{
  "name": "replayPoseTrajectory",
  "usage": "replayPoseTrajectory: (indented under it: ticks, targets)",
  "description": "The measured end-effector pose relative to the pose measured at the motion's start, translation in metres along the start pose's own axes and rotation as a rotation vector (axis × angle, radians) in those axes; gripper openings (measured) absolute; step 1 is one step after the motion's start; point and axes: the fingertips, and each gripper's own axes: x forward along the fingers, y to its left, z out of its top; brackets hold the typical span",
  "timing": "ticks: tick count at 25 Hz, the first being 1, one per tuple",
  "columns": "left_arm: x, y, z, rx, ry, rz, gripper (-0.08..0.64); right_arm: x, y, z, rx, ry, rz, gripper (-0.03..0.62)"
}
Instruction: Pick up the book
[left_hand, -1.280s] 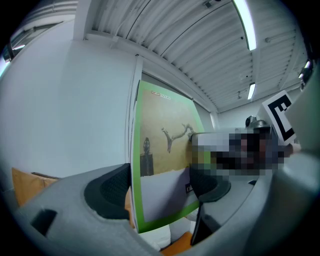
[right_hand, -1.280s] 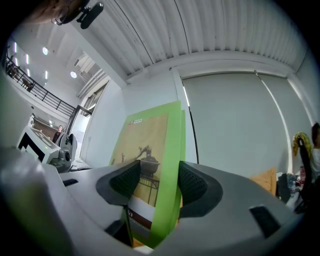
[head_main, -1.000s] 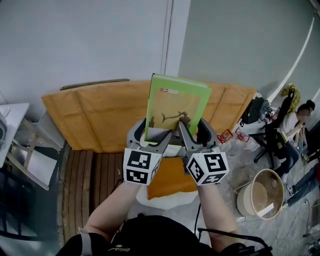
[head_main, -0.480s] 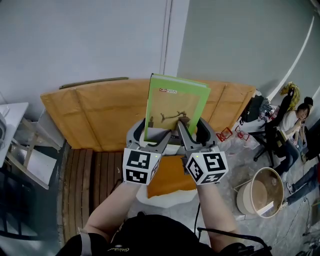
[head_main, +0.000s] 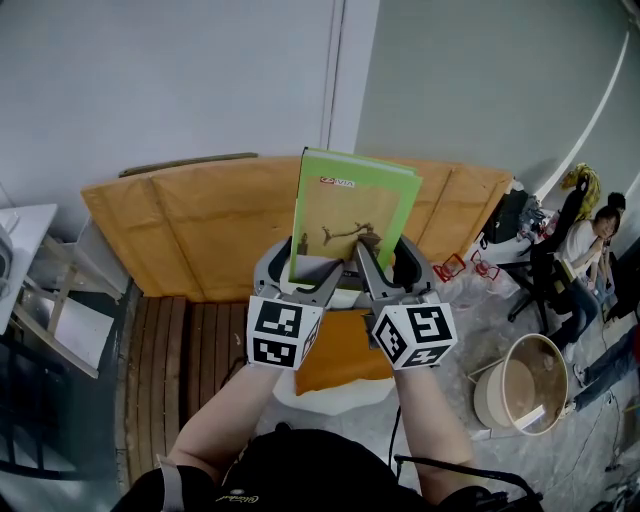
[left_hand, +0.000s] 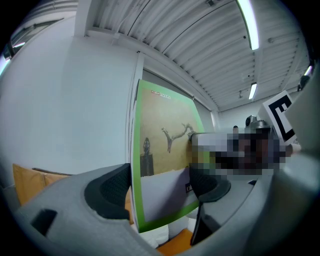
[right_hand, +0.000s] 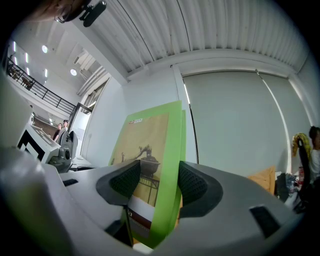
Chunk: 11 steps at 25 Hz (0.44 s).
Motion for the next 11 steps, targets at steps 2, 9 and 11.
replayPoseTrajectory:
  ticks: [2, 9, 11]
  targets:
    - [0.0002, -0.0004, -0.0006, 0.0, 0.001, 0.0, 0.377, -0.0002, -0.0005, -0.0007, 0.0, 0.002, -0.001, 0.222]
    - [0.0023, 0.0, -0.0016, -0.001, 0.006, 0.003, 0.377, 0.0014, -0.0022, -0.002, 0.004, 0.003, 0.002, 0.222]
    - [0.0023, -0.0006, -0.0024, 0.0, 0.007, 0.003, 0.377, 0.0014, -0.003, -0.0032, 0.008, 0.005, 0.003, 0.222]
